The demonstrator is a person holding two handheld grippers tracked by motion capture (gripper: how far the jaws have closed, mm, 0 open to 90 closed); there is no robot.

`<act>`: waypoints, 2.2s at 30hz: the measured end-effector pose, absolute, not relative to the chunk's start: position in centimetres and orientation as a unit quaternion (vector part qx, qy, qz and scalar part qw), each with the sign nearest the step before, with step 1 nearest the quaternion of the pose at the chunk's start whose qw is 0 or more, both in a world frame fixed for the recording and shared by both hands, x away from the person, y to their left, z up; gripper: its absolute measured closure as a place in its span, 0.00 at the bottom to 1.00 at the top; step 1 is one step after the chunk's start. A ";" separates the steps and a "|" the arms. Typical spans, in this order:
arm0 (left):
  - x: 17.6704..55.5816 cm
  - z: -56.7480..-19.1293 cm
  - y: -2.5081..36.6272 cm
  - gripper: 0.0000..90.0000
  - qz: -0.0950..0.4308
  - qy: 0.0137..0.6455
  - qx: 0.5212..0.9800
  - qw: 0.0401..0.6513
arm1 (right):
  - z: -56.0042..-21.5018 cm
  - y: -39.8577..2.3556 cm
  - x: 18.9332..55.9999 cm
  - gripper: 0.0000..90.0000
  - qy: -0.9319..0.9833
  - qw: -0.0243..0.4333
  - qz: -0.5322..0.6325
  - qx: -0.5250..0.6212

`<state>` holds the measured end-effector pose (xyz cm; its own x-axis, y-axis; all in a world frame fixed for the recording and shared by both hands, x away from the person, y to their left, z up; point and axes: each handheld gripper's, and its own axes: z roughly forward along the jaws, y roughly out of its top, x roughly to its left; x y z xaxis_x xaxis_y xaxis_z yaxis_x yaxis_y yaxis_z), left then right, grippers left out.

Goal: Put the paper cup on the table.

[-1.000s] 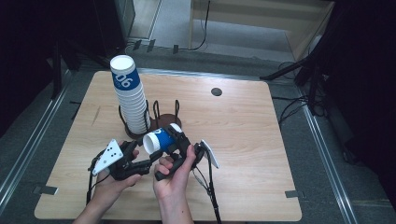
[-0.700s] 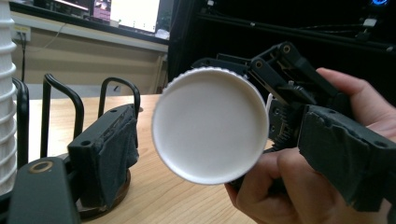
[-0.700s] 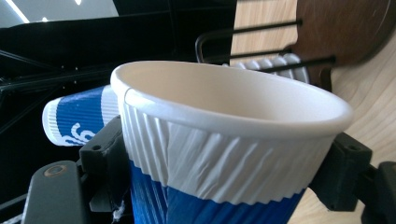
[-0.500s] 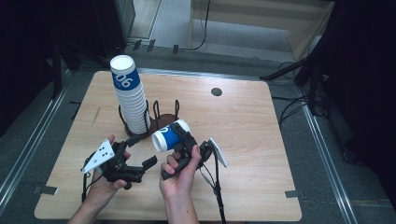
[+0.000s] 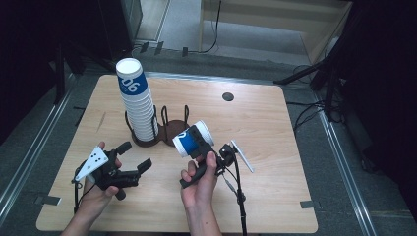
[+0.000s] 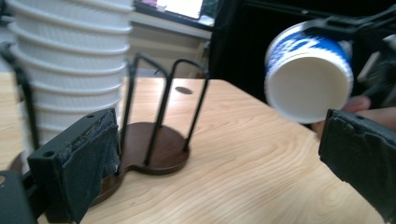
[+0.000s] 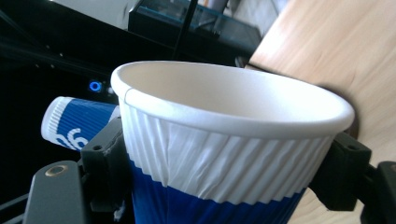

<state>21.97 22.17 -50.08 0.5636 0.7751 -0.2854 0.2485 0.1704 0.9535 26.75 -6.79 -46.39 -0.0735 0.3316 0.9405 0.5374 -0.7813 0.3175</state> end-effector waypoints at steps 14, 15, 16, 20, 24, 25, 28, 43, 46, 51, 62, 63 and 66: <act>22.5 -51.5 25.3 0.00 0.224 0.470 0.624 0.583 | -45.6 -7.5 26.5 0.22 -0.400 -0.063 -0.646 -0.647; 22.5 -51.6 25.5 0.00 0.224 0.474 0.624 0.579 | -45.6 -7.5 26.5 0.22 -0.404 -0.072 -0.641 -0.648; 22.5 -51.6 25.8 0.00 0.224 0.478 0.623 0.578 | -45.6 -7.6 26.6 0.22 -0.409 -0.080 -0.637 -0.649; 22.6 -52.0 26.5 0.00 0.229 0.485 0.625 0.567 | -45.6 -7.9 26.6 0.22 -0.422 -0.101 -0.630 -0.644; 22.6 -52.3 27.2 0.00 0.234 0.492 0.620 0.564 | -45.4 -8.1 26.7 0.22 -0.437 -0.113 -0.623 -0.639; 22.6 -52.4 27.4 0.00 0.237 0.494 0.619 0.562 | -45.4 -8.1 26.7 0.22 -0.439 -0.114 -0.622 -0.638; 22.7 -52.6 27.9 0.00 0.240 0.499 0.617 0.558 | -45.1 -8.0 26.7 0.22 -0.451 -0.136 -0.617 -0.630; 23.0 -53.3 30.5 0.00 0.251 0.528 0.601 0.545 | -44.5 -8.8 27.1 0.22 -0.477 -0.210 -0.613 -0.594; 23.0 -53.4 31.0 0.00 0.255 0.531 0.601 0.540 | -44.4 -8.9 27.2 0.22 -0.479 -0.221 -0.617 -0.584; 23.0 -53.7 31.3 0.00 0.266 0.532 0.611 0.522 | -44.4 -9.0 27.6 0.22 -0.496 -0.271 -0.603 -0.562; 23.0 -54.3 31.8 0.00 0.257 0.542 0.605 0.523 | -45.1 -8.9 28.8 0.22 -0.528 -0.317 -0.581 -0.532; 22.9 -54.3 31.8 0.00 0.258 0.542 0.607 0.521 | -45.2 -9.0 28.9 0.22 -0.530 -0.322 -0.577 -0.532; 22.9 -54.5 32.0 0.00 0.258 0.542 0.604 0.524 | -45.4 -9.1 29.3 0.22 -0.538 -0.333 -0.570 -0.524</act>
<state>22.88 31.97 -54.54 0.2794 0.9251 -0.2572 0.3844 0.1377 0.9129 29.32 -9.10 -45.38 -0.2287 0.9434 0.2402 0.1839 -0.2004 0.9623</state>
